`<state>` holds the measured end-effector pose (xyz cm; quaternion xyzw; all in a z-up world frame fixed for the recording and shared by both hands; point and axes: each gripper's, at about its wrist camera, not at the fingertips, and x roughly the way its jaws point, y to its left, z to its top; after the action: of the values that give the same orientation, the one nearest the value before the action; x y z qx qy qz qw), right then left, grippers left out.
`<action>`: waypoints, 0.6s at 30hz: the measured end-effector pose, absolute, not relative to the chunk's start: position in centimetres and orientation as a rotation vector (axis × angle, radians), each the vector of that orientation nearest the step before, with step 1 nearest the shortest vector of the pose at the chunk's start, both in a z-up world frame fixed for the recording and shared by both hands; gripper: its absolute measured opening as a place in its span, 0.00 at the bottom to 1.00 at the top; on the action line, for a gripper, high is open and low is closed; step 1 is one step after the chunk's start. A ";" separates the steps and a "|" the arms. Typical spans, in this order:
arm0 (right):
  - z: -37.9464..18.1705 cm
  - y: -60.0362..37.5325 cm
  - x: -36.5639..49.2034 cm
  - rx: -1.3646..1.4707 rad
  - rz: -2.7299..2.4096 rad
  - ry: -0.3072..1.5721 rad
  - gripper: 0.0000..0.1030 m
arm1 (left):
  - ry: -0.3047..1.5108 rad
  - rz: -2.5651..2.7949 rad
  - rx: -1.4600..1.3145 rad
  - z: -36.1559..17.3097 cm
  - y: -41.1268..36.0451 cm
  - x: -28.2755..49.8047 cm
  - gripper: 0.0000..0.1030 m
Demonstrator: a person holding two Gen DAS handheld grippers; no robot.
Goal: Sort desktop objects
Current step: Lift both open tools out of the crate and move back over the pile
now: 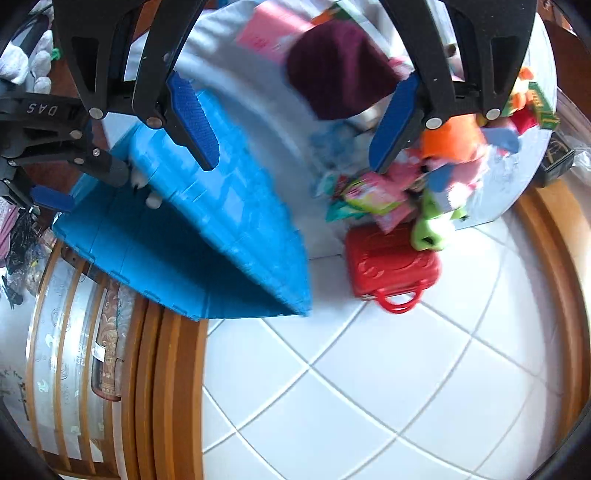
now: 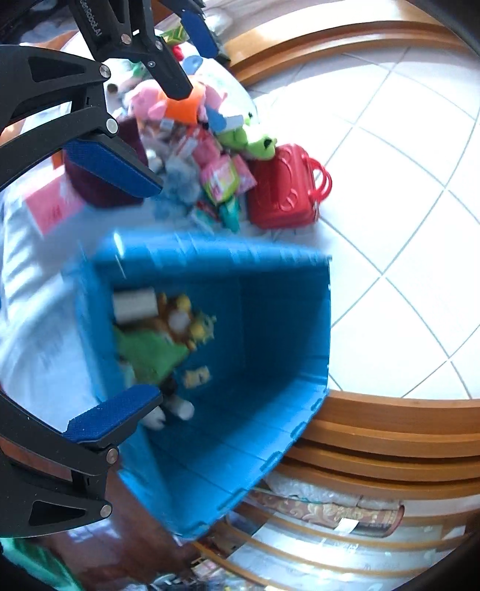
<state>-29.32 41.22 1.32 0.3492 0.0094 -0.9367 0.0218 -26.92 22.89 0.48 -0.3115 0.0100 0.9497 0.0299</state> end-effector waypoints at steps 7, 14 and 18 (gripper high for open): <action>0.7 33.2 -22.7 1.097 -2.924 -0.059 1.00 | 0.004 3.023 -0.867 2.3 15.1 -19.4 0.87; 1.6 30.8 -19.0 1.059 -2.959 -0.018 1.00 | -0.051 3.014 -0.888 2.1 13.2 -17.5 1.00; 2.1 31.2 -17.6 1.029 -2.975 -0.007 1.00 | -0.064 3.015 -0.884 2.1 14.0 -16.5 1.00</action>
<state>-17.59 31.17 2.10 0.3269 -0.0022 -0.9450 -0.0031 -16.50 13.97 2.09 -0.2812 -0.0205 0.9594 -0.0007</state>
